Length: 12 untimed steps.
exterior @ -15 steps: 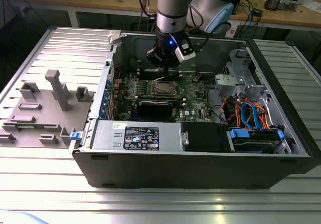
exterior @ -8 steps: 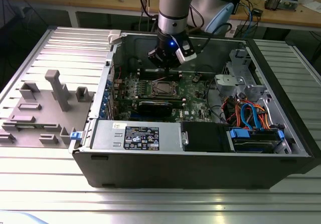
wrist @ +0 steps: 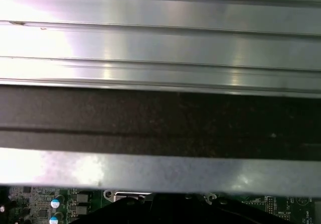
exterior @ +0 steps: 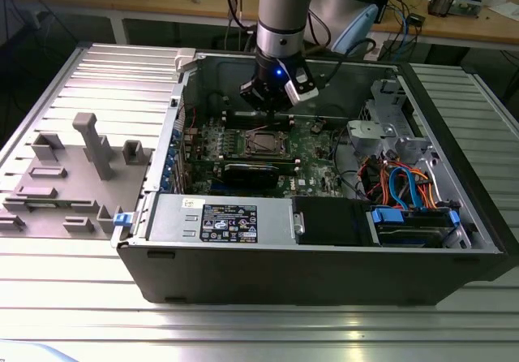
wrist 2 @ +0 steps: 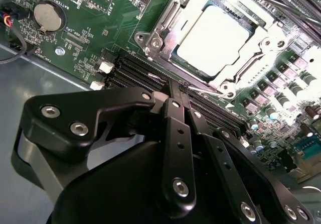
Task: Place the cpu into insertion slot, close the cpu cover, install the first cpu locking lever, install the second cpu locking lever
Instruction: 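Install the first cpu locking lever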
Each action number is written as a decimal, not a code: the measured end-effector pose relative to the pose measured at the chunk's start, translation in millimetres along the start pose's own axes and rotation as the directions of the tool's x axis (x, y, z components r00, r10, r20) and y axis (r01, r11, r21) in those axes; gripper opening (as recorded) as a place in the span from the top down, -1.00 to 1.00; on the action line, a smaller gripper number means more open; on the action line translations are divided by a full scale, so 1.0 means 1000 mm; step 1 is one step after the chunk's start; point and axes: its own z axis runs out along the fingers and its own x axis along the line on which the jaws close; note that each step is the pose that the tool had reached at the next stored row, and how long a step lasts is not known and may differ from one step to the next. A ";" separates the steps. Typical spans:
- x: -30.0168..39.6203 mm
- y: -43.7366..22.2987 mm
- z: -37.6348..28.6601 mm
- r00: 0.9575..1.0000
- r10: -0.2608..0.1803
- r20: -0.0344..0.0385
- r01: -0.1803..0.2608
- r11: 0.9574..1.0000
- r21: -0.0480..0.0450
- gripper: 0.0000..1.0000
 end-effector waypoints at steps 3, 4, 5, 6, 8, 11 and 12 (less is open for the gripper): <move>-0.0007 -0.0002 0.0021 1.000 0.001 0.000 -0.001 1.000 0.000 0.79; -0.0012 -0.0003 0.0031 1.000 0.002 0.000 -0.002 1.000 0.000 0.79; -0.0018 -0.0004 0.0043 1.000 0.003 0.000 -0.003 1.000 0.000 0.79; -0.0023 -0.0005 0.0052 1.000 0.004 0.000 -0.004 1.000 0.000 0.79; -0.0028 -0.0006 0.0062 1.000 0.005 0.000 -0.005 1.000 0.000 0.79; -0.0037 -0.0009 0.0091 1.000 0.007 -0.001 -0.007 1.000 0.000 0.79; -0.0039 -0.0010 0.0098 1.000 0.008 -0.002 -0.008 1.000 0.000 0.79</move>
